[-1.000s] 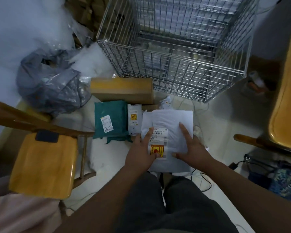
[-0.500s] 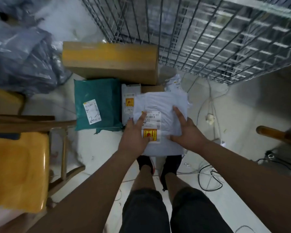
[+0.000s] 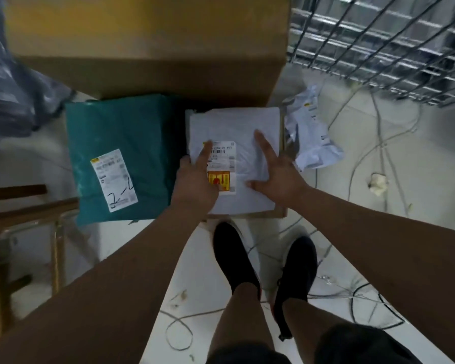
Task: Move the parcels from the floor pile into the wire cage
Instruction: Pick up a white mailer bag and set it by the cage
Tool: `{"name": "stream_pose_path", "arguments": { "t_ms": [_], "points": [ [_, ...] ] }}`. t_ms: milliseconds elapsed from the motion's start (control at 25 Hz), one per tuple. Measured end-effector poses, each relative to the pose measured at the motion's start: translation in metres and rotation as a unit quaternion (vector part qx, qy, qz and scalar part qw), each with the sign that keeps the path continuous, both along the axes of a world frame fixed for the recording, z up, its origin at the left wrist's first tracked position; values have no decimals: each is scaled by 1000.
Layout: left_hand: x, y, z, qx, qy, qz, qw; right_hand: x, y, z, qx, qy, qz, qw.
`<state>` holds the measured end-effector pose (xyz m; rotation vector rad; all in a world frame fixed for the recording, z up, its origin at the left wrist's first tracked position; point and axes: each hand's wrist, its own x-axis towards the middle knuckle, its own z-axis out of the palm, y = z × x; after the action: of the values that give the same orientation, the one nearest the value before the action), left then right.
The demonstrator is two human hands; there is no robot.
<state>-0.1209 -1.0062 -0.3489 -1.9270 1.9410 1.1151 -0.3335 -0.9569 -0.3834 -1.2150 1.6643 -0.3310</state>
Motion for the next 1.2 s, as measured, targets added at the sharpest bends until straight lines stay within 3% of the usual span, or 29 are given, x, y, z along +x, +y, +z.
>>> {"name": "stream_pose_path", "arguments": {
  "t_ms": [280, 440, 640, 840, 1200],
  "points": [
    [10, -14, -33, -20, -24, 19, 999, 34, -30, -23, 21, 41, -7, 999],
    [8, -9, -25, -72, -63, -30, 995, 41, -36, -11, 39, 80, 12, 996],
    [16, -9, -3, -34, -64, -66, 995, 41, -36, 12, 60, 127, 21, 990],
    [5, -16, 71, 2, 14, -25, 1000, 36, -37, 79, 52, 136, 31, 989],
    [-30, -32, 304, -5, 56, -93, 994, 8, -35, 318, 7, 121, 33, 992]
  ]
}}
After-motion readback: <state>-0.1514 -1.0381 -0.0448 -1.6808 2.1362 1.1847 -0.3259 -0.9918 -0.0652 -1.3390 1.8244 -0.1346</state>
